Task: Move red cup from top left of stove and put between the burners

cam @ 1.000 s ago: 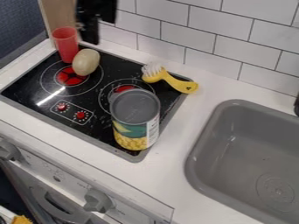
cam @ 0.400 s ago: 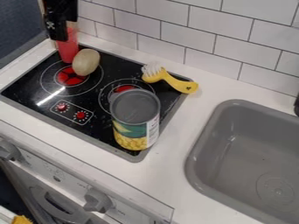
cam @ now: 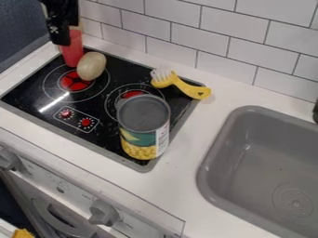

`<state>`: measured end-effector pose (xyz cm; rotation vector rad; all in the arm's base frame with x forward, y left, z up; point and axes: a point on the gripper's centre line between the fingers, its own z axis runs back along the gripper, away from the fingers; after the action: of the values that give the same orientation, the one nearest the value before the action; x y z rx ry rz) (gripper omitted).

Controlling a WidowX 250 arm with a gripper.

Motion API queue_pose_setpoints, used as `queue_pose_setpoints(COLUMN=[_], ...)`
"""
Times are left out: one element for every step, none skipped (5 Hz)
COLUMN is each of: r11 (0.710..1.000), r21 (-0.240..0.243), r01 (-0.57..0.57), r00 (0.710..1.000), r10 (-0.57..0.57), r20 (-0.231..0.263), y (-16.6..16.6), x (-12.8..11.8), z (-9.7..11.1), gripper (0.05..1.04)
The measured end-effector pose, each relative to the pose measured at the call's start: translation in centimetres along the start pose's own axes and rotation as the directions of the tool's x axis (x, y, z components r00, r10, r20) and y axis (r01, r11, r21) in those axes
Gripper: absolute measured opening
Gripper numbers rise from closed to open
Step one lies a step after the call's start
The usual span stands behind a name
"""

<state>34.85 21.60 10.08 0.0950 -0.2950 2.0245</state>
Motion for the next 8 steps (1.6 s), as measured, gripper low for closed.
queue_pose_setpoints(r11=[1.000,0.999,0.999,0.999,0.998,1.000,0.999,0.999], r21=[0.023,0.040,0.035,0.051,0.056,0.007,-0.005,-0.033], r01=[-0.003,0.006,0.000,0.004,0.002,-0.021,-0.039,-0.035], r00=[1.000,1.000,1.000,1.000,0.999,0.998,0.997,0.997], r10=[0.003,-0.006,-0.001,-0.005,-0.004,0.020,0.040,0.037], r20=[0.005,0.006,0.028,0.029,0.033,0.051,0.071,0.067], y=[-0.1,0.0,0.0,0.3,0.5,0.8,1.7,3.3], x=[-0.2,-0.3,-0.2,-0.3,-0.6,-0.1,-0.3,-1.6], z=[-1.3,-1.8,-1.9,-1.8,-1.0,2.4,4.9,6.9], gripper=[1.001,0.949,0.798,0.795,0.795,0.794,0.794,0.794])
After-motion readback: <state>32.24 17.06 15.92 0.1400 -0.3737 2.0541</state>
